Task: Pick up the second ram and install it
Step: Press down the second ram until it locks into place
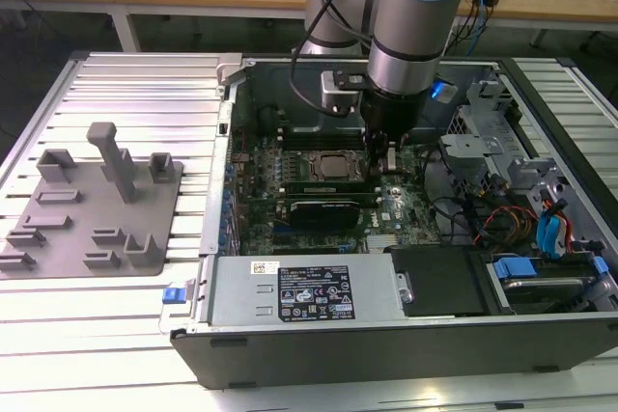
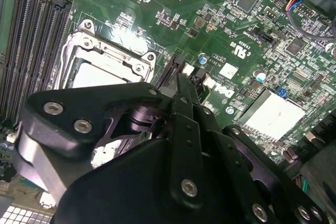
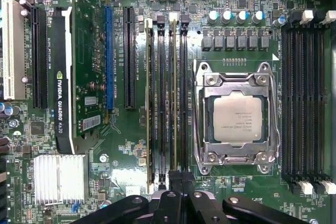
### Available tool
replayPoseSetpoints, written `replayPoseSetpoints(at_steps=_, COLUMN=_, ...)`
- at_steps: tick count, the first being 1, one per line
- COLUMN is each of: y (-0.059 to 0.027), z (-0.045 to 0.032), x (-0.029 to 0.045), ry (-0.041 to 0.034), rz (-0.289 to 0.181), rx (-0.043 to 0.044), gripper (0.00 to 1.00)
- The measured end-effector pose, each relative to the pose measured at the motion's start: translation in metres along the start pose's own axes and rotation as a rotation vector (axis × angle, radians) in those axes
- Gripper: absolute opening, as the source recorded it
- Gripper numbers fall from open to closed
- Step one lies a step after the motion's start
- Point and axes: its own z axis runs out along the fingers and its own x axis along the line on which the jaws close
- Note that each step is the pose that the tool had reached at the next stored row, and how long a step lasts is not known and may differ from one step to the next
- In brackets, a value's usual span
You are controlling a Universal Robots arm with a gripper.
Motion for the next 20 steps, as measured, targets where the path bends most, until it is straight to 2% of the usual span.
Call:
replayPoseSetpoints(at_steps=4, y=0.0000, z=-0.0015, x=-0.0003, ry=-0.0021, rz=0.000, rx=0.0005, gripper=0.08)
replayPoseSetpoints(at_steps=6, y=0.0000, z=-0.0117, x=-0.0001, ry=0.0001, rz=0.000, rx=0.0000, gripper=0.08)
replayPoseSetpoints(at_steps=7, y=0.0000, z=-0.0143, x=-0.0001, ry=0.0005, rz=0.000, rx=0.0000, gripper=0.08)
replayPoseSetpoints(at_steps=12, y=0.0004, z=-0.0166, x=-0.0001, ry=0.0007, rz=0.000, rx=0.0000, gripper=0.08)
replayPoseSetpoints(at_steps=14, y=0.0043, z=-0.0167, x=0.0000, ry=0.0010, rz=0.000, rx=0.0001, gripper=0.08)
replayPoseSetpoints(at_steps=15, y=0.0092, z=-0.0167, x=0.0001, ry=0.0008, rz=0.000, rx=0.0007, gripper=0.08)
replayPoseSetpoints(at_steps=20, y=0.0233, z=-0.0167, x=0.0003, ry=0.0009, rz=0.000, rx=0.0026, gripper=0.08)
